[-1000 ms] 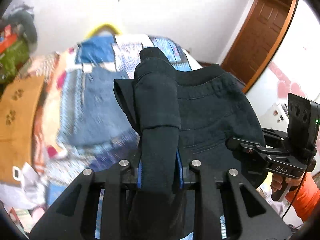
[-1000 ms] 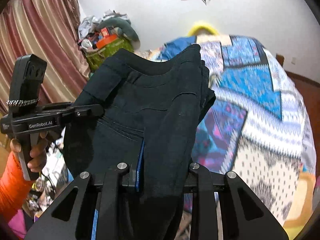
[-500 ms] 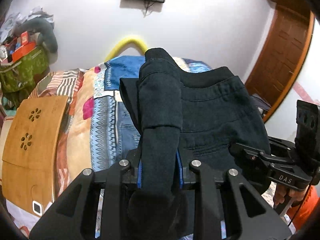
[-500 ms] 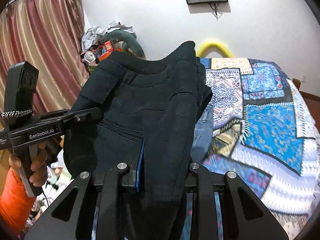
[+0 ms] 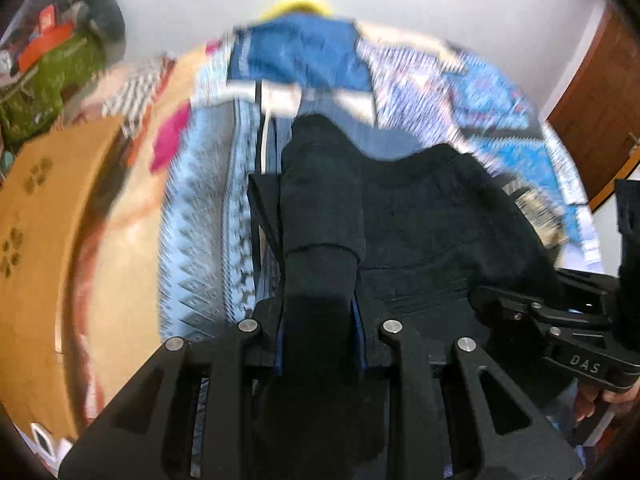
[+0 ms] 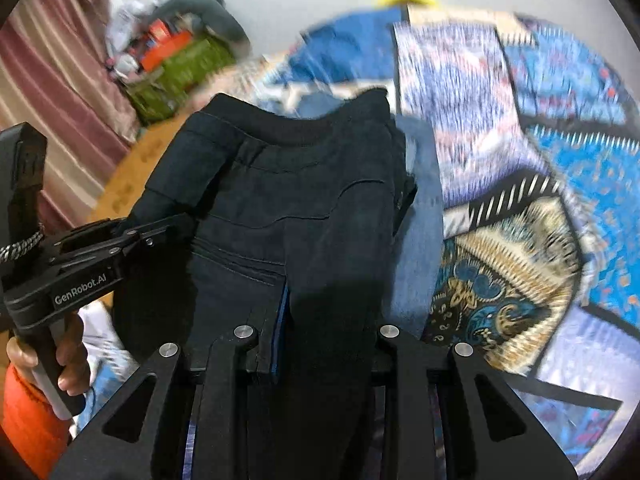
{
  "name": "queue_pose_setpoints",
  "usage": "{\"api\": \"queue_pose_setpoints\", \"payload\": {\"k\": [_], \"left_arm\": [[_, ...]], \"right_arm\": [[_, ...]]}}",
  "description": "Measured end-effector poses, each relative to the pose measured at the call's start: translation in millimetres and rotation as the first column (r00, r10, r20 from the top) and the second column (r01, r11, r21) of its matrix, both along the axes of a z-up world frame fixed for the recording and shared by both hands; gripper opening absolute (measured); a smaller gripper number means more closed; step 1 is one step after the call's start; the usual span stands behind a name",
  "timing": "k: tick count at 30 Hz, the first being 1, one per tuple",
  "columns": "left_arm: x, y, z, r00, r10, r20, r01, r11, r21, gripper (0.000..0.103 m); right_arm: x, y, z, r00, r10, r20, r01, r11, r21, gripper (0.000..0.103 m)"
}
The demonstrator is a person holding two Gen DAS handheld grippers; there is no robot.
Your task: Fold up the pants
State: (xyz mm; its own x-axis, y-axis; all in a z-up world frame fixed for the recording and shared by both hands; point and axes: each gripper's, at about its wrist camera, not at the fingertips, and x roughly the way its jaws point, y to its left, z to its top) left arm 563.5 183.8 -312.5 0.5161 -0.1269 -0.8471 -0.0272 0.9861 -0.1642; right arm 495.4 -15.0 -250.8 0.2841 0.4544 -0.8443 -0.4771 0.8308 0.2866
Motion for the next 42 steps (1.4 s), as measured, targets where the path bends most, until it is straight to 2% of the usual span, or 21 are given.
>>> {"api": "queue_pose_setpoints", "payload": {"k": [1,3,6,8,9,12,16,21,27,33,35,38,40,41,42], "left_arm": [[3,1,-10,1.000,0.012,-0.020,-0.012,1.000,0.006,0.028],[5,5,-22,0.999,0.032,-0.033,-0.032,0.999,-0.001,0.035],[-2,12,-19,0.998,0.050,-0.043,-0.051,0.998,-0.037,0.039],[-9,13,-11,0.997,0.057,-0.044,-0.058,0.998,-0.024,0.042],[-14,13,-4,0.997,0.062,-0.039,-0.062,0.998,-0.009,0.042],[-36,13,20,0.994,0.109,0.028,-0.112,0.989,0.099,0.042],[-75,8,56,0.991,0.097,0.094,-0.107,0.988,0.110,0.042],[-144,-17,124,0.972,0.033,0.233,-0.069,0.986,0.151,0.042],[-222,-41,196,0.925,0.018,0.379,-0.058,0.994,0.096,0.042],[-313,-63,259,0.848,0.007,0.530,-0.068,0.993,0.097,0.042],[-345,-71,276,0.814,-0.005,0.581,-0.069,0.992,0.106,0.043],[-381,-81,290,0.773,-0.015,0.635,-0.088,0.988,0.130,0.050],[-404,-88,296,0.751,-0.019,0.660,-0.105,0.984,0.147,0.050],[-414,-90,299,0.741,-0.018,0.671,-0.110,0.983,0.149,0.052],[-424,-92,302,0.731,-0.016,0.683,-0.111,0.984,0.142,0.059]], "right_arm": [[0,0,-8,1.000,0.003,-0.018,-0.003,1.000,-0.022,0.024],[-3,0,-6,1.000,0.009,-0.009,-0.009,0.999,-0.032,0.025],[-13,-4,4,1.000,0.019,0.008,-0.018,0.998,-0.063,0.027],[-19,-10,8,1.000,0.017,0.026,-0.015,0.997,-0.078,0.027],[-24,-15,12,0.999,0.014,0.035,-0.011,0.997,-0.083,0.027],[-45,-38,28,0.998,-0.007,0.069,0.011,0.998,-0.061,0.027],[-66,-59,51,0.993,-0.026,0.115,0.031,0.999,-0.044,0.027],[-113,-80,112,0.966,-0.044,0.254,0.042,0.999,0.013,0.027],[-187,-95,190,0.907,-0.073,0.415,0.030,0.994,0.109,0.027],[-272,-112,253,0.810,-0.136,0.570,0.008,0.975,0.221,0.027],[-296,-116,267,0.781,-0.150,0.607,-0.004,0.969,0.245,0.027],[-332,-121,282,0.734,-0.162,0.660,-0.027,0.963,0.267,0.027],[-352,-122,290,0.702,-0.160,0.694,-0.045,0.963,0.268,0.027],[-357,-123,291,0.692,-0.162,0.704,-0.046,0.963,0.267,0.027],[-365,-122,291,0.678,-0.163,0.717,-0.050,0.962,0.267,0.030]]}}
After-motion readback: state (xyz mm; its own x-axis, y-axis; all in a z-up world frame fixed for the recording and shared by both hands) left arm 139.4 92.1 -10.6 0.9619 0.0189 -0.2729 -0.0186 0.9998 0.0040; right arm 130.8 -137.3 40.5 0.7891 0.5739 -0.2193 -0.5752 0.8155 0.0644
